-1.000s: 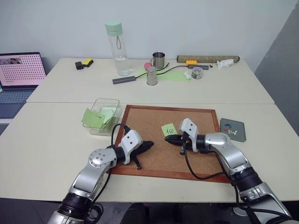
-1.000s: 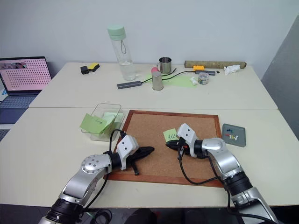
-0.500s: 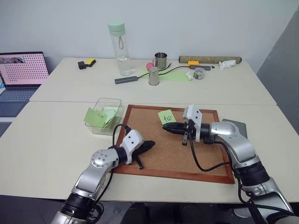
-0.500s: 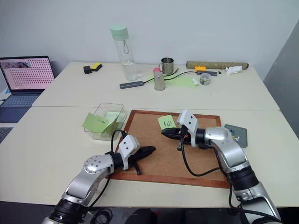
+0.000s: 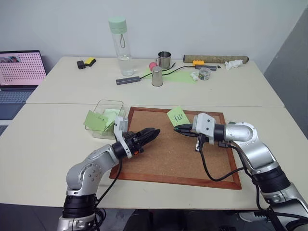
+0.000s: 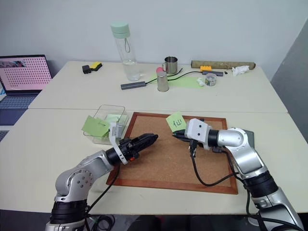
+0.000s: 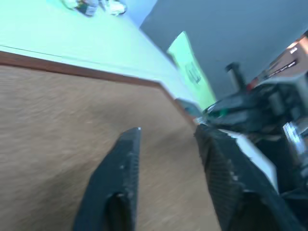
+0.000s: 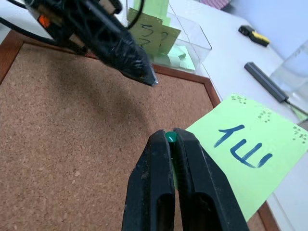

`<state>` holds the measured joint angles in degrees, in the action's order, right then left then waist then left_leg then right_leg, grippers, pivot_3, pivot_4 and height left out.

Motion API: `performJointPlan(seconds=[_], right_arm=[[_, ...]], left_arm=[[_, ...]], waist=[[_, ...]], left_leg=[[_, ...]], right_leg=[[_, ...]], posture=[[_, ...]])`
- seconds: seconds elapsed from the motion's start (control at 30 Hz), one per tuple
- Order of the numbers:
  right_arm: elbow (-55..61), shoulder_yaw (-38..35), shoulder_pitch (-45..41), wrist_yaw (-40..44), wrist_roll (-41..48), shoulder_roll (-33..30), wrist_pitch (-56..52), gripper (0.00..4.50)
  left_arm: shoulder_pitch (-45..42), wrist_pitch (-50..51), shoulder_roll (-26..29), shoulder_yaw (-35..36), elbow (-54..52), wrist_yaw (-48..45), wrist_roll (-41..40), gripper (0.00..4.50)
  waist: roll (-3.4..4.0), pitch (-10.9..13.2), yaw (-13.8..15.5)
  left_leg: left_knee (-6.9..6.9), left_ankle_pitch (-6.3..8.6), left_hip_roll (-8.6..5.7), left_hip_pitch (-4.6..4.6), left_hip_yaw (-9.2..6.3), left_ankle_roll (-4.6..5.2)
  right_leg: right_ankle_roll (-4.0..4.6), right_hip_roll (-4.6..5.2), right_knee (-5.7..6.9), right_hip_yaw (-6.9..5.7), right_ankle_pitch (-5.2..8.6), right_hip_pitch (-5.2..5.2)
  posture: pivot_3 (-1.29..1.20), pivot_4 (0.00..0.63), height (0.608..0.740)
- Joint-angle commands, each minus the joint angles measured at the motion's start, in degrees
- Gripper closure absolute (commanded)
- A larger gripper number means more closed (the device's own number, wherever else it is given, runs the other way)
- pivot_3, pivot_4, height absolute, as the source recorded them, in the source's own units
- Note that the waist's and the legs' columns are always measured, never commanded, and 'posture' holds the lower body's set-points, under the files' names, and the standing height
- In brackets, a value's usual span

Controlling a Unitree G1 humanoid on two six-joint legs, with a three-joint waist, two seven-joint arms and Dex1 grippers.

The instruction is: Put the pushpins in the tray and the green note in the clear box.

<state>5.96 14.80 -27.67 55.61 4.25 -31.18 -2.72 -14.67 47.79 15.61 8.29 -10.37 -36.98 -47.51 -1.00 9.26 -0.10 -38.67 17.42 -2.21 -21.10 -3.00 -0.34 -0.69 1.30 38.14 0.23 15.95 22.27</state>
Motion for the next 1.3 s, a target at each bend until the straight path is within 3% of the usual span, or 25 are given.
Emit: performJointPlan(seconds=[0.03, 0.13, 0.5, 1.1, 1.3], right_arm=[[2.4, 0.1, 0.0, -0.5, -1.2, 0.0, 3.8, 4.5], [2.5, 0.7, -0.1, -0.4, -2.0, 0.1, 4.9, 4.5], [2.7, 2.0, -1.6, -0.1, -3.3, 0.3, 7.0, 4.5], [2.5, 2.1, -1.6, -0.3, -3.5, 1.2, 7.2, 4.5], [3.0, 1.4, -1.8, -0.6, -2.2, 2.0, 6.2, 4.5]], left_arm=[[-2.6, 1.3, -1.7, 0.6, 0.1, 1.5, -3.0, 1.6], [-4.6, 1.7, -3.8, 0.5, 2.8, 2.6, -4.2, 1.08], [-10.8, -0.3, -11.1, -1.0, 9.9, 4.0, -3.3, 1.08], [-9.6, -1.6, -10.7, -1.5, 10.3, 4.3, -1.0, 4.35], [-9.5, -2.5, -11.1, -1.9, 10.9, 4.6, 0.3, 4.45]], waist=[[-0.02, 0.0, 0.0], [-0.02, 0.0, 0.0], [-0.07, 0.0, 0.1], [-0.07, 0.0, 0.1], [-0.08, 0.0, 0.1]], left_leg=[[0.0, -0.01, 0.0, -0.01, -0.01, -0.01], [0.0, -0.08, -0.01, -0.02, -0.02, -0.15], [-0.01, -0.13, -0.03, -0.06, -0.03, -0.24], [-0.02, -0.13, -0.03, -0.07, -0.04, -0.25], [-0.02, -0.13, -0.03, -0.07, -0.04, -0.25]], right_leg=[[-0.01, 0.0, -0.03, -0.02, -0.01, 0.0], [-0.01, 0.0, -0.07, -0.01, -0.01, -0.01], [-0.01, 0.0, -0.09, -0.02, -0.01, 0.0], [0.0, 0.0, -0.1, -0.02, -0.01, 0.01], [0.0, 0.0, -0.1, -0.02, -0.01, 0.01]], posture=[[0.0, 0.15, 0.74], [0.0, 0.15, 0.74], [0.0, 0.15, 0.74], [0.0, 0.15, 0.74], [0.0, 0.15, 0.74]])
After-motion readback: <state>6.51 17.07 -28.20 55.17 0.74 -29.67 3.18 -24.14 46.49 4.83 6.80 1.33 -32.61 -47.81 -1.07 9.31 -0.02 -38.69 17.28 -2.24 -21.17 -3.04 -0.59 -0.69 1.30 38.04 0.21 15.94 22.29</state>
